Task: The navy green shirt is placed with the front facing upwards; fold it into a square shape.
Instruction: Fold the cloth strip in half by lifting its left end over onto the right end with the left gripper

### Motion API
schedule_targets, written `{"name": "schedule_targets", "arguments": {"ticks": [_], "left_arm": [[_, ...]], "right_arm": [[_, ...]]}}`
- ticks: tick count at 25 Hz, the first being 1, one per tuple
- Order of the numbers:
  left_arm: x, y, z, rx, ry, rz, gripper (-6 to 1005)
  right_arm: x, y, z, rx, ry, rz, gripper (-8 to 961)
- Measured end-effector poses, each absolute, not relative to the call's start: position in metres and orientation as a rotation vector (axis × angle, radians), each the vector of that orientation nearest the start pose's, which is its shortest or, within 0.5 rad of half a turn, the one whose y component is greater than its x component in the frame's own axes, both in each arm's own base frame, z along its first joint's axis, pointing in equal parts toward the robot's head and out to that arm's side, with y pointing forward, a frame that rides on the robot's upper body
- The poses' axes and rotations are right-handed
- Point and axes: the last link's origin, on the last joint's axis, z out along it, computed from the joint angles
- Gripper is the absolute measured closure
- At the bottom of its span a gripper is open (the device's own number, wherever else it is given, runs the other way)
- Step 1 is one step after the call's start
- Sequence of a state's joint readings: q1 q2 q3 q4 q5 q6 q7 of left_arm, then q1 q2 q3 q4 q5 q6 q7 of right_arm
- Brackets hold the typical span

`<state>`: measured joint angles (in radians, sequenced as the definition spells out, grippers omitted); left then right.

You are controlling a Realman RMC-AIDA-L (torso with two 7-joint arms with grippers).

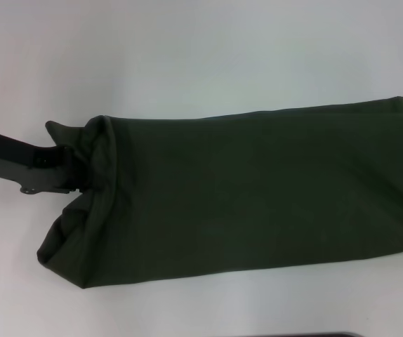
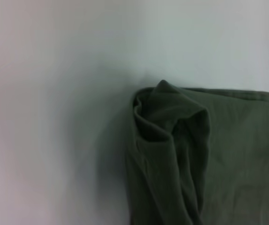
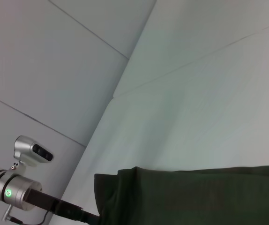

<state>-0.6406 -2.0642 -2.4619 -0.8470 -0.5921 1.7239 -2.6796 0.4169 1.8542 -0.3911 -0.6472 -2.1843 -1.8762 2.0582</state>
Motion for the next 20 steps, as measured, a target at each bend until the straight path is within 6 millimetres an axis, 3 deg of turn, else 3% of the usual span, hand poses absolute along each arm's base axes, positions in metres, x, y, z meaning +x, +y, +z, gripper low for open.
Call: {"name": "schedule_targets", "arguments": {"ticks": [11,17,20], "left_arm": [[-0.276,0.325,0.020,-2.200,-2.159,-0.021,967],[-0.274,0.325,0.026,-2.258,-2.114,-0.021,968],[-0.274,0.323,0.028,-2.291,-2.072,-0.020,899]], "right_arm": [[0.334,0.276,0.111,-2.391,1.674,0.776,87],[0.333,0.277,0.111,-2.392,1.673,0.777,87],[0.333,0.277,0.111,-2.392,1.673,0.777,87]]}}
